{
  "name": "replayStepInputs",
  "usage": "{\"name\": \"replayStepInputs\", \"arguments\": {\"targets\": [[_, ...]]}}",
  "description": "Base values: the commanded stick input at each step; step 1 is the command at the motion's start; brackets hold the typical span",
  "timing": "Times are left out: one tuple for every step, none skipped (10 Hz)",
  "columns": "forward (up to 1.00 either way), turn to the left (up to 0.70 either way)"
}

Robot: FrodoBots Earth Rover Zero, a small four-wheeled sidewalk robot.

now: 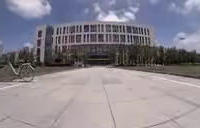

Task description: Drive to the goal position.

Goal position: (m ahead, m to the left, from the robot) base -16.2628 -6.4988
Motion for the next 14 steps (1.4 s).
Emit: {"name": "replayStepInputs", "arguments": {"targets": [[1.00, 0.00], [1.00, 0.00], [1.00, 0.00], [1.00, 0.00], [0.76, 0.00], [0.46, 0.00], [0.15, -0.04], [0.00, -0.32], [0.00, -0.63], [0.00, -0.64], [0.00, -0.64], [0.00, -0.64], [0.00, -0.64], [0.00, -0.64]]}}
